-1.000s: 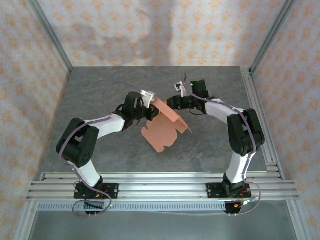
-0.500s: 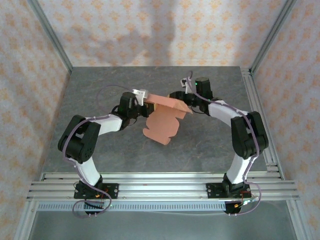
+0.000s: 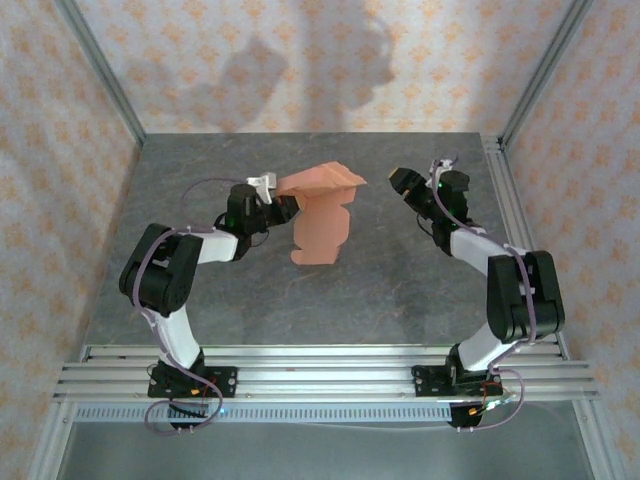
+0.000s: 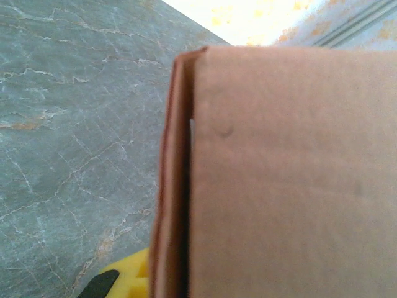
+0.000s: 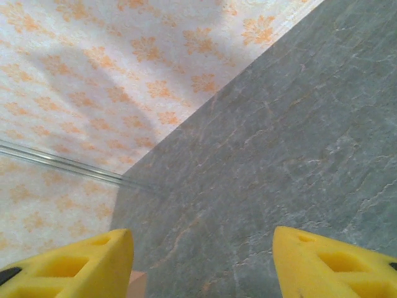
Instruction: Fold the paper box
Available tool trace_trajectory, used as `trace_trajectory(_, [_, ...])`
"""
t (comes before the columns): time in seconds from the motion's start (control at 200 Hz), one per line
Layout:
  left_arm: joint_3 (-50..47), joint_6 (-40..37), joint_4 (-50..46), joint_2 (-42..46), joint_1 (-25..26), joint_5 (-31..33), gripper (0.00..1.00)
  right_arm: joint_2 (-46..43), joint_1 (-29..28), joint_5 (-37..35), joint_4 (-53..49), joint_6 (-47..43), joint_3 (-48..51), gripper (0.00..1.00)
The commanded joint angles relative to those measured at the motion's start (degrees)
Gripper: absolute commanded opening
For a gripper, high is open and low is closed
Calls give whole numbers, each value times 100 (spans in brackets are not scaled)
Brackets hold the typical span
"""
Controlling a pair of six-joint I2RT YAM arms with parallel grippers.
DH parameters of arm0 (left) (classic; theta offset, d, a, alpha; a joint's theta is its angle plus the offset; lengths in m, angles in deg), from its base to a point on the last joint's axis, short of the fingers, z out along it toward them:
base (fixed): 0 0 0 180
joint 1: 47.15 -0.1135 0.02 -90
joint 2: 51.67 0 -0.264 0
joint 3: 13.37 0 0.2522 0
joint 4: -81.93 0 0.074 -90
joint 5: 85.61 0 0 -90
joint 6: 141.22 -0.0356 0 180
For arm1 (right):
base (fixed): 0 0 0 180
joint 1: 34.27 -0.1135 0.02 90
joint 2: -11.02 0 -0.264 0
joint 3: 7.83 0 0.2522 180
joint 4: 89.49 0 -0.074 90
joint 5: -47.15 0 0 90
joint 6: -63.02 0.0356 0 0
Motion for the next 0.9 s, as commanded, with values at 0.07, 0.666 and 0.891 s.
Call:
trace_trajectory(0.07, [470,964,752,-313,-101,-656,0,-140,-110,551,1673,801,286,60])
trace_trajectory(0.666, [936,528,-265,-354,-99,-848,0,326,-1201,1033,2071,655,-294,54])
trace_trajectory(0.891, [967,469,-317,-360,-94,-838,0,484,-1318,1088,1900,580,-446,53])
